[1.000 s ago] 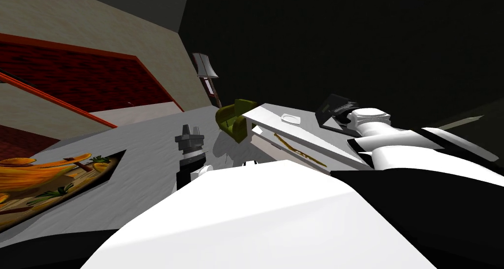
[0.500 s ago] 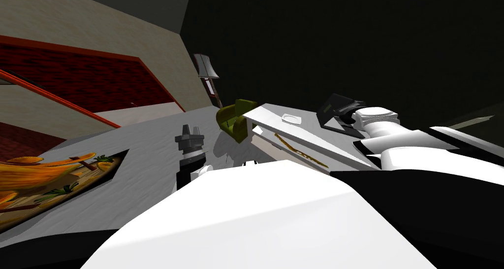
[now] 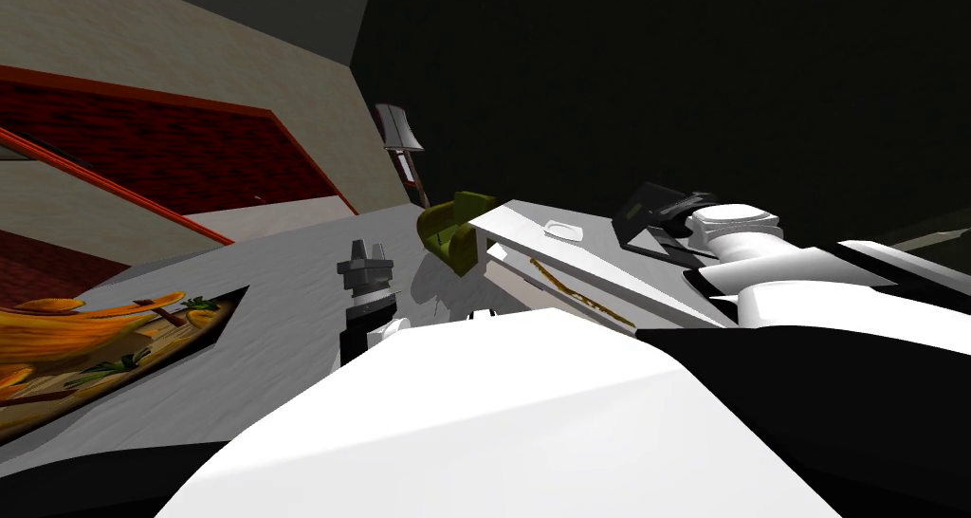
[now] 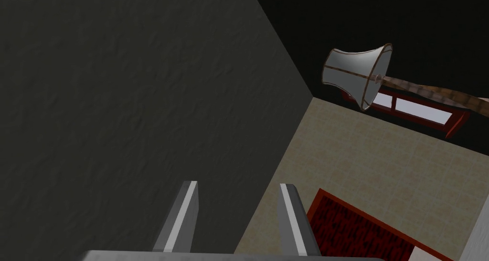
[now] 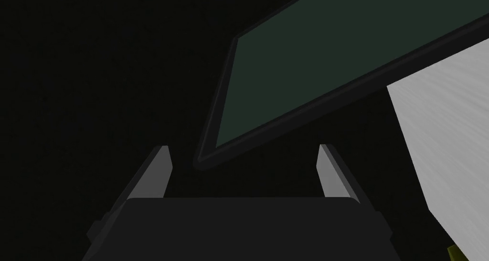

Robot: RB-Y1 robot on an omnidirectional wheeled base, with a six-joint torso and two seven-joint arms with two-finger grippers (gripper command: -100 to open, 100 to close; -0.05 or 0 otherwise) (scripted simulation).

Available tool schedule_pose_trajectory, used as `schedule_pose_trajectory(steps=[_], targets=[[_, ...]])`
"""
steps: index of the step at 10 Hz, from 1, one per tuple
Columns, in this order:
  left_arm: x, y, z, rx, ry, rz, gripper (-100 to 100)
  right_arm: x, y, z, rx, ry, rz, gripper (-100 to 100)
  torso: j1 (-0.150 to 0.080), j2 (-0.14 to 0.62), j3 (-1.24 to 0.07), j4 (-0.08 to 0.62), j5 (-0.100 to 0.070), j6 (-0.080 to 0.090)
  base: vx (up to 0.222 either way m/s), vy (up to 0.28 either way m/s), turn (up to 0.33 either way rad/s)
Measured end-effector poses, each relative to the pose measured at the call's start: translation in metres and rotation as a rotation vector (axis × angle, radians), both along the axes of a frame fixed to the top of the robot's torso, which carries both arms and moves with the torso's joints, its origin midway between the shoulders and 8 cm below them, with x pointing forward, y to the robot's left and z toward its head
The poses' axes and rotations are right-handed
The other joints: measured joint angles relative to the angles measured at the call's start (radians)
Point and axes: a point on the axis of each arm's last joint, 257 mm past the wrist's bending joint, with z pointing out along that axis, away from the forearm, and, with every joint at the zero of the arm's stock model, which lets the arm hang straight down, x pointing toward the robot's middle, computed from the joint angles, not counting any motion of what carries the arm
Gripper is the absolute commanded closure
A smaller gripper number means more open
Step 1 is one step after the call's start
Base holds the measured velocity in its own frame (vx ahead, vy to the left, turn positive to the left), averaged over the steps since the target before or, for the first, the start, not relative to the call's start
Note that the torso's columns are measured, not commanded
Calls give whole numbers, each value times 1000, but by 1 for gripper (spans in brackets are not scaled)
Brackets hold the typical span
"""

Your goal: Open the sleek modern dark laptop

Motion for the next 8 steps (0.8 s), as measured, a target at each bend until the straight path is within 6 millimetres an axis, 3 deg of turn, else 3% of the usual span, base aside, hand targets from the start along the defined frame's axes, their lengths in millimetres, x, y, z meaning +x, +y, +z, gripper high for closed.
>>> schedule_pose_trajectory(steps=[1, 8], targets=[[0, 0, 0, 0, 0, 0, 0, 0, 0, 1, 0, 1, 1, 100, 2, 1, 1, 0, 0, 0, 6, -10, -15], [0, 0, 0, 0, 0, 0, 0, 10, 7, -7, 243, -245, 30, 100, -1, 3, 2, 1, -1, 4, -75, -74, -34]])
